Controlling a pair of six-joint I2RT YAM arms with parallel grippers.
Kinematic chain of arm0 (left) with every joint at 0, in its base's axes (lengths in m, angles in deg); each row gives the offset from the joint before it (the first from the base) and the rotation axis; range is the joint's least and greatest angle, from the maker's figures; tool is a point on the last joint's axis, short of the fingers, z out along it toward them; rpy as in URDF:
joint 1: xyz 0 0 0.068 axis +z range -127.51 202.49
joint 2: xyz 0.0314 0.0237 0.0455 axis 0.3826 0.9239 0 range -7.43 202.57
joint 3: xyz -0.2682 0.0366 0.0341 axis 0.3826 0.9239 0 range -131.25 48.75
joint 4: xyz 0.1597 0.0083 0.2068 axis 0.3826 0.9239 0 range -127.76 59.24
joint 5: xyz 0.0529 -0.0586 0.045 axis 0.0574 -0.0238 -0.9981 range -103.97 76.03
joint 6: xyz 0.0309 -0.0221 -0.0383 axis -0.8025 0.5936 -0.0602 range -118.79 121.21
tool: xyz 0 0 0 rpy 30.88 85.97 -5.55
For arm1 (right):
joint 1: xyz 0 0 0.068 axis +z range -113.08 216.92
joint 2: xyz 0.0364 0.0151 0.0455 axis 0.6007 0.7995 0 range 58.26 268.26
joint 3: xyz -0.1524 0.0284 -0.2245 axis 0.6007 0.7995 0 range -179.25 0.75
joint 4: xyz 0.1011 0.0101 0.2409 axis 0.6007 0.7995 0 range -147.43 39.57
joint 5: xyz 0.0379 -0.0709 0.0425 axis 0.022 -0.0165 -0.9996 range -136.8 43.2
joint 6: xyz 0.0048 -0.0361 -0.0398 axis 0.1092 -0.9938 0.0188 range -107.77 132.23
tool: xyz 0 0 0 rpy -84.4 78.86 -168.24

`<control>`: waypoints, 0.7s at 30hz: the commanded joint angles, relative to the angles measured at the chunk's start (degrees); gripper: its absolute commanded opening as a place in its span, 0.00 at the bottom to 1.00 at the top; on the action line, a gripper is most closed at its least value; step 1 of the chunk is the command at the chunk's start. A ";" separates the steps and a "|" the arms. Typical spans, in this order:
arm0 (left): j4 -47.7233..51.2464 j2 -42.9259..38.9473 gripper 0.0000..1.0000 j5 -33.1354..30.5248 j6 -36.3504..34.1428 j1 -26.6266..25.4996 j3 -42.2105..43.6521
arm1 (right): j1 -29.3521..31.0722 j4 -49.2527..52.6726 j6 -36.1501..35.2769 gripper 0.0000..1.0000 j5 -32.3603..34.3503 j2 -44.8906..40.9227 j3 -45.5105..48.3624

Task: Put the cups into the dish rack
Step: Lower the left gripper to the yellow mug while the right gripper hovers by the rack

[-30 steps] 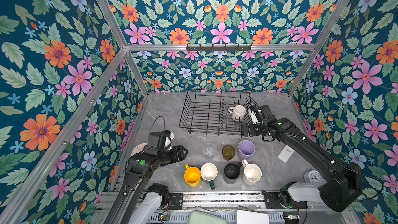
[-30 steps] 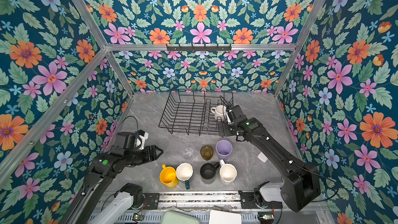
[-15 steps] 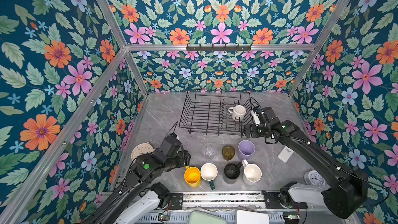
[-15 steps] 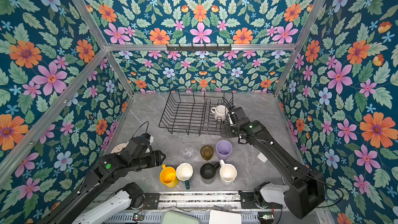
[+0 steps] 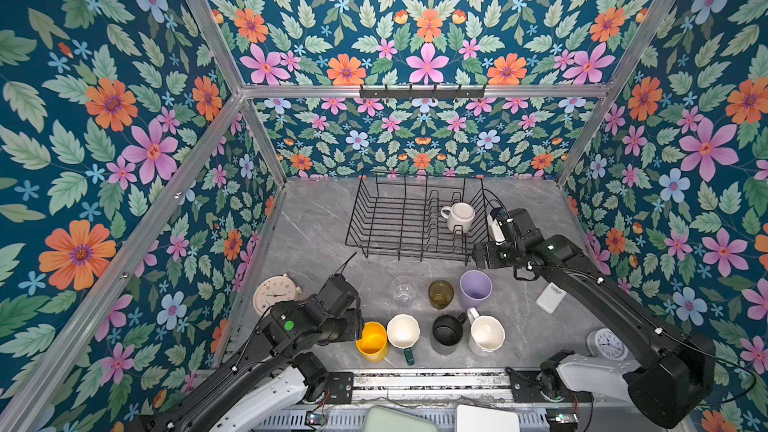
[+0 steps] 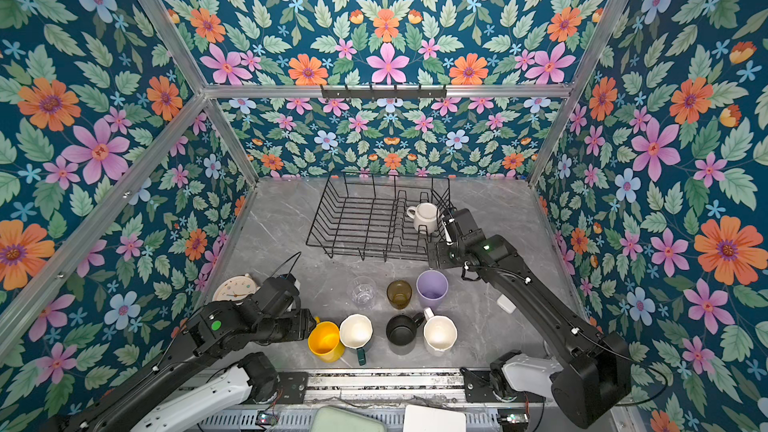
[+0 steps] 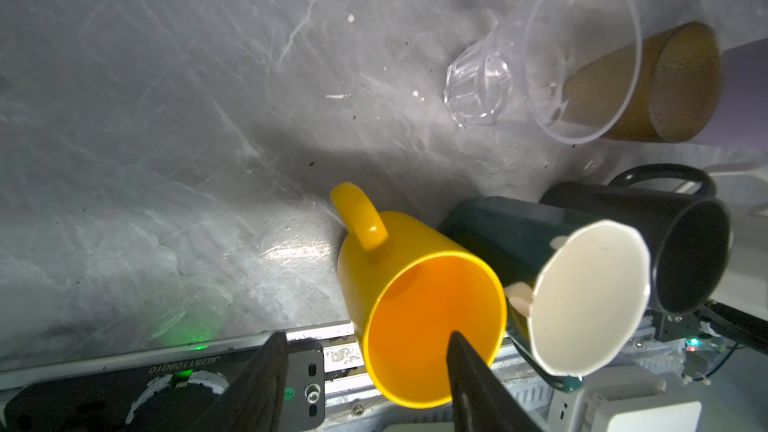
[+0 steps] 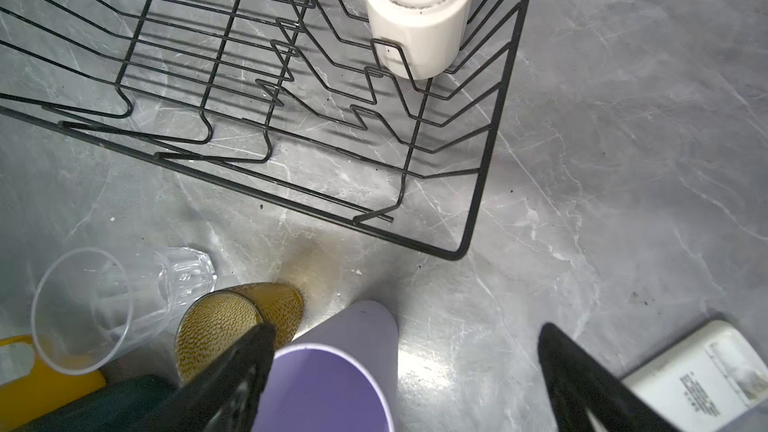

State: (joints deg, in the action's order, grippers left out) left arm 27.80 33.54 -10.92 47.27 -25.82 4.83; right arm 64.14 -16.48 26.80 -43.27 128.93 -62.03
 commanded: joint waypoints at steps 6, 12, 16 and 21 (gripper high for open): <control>-0.69 3.09 0.59 0.57 1.09 -2.44 1.38 | 0.03 0.80 0.60 0.99 1.00 -0.36 0.03; -2.32 5.09 0.48 0.34 3.14 -4.58 2.79 | 0.05 0.61 0.70 0.99 1.03 -0.62 0.58; -2.67 5.76 0.47 -0.98 4.54 -5.64 2.97 | 0.00 0.19 0.65 0.99 1.13 -1.39 1.39; -4.04 6.19 0.43 -2.21 6.89 -6.18 4.23 | 0.02 -0.19 0.57 0.99 0.77 -2.11 2.13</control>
State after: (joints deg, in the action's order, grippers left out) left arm 24.41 39.66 -11.45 52.21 -31.87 8.65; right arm 64.12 -16.13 26.98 -43.23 127.21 -60.07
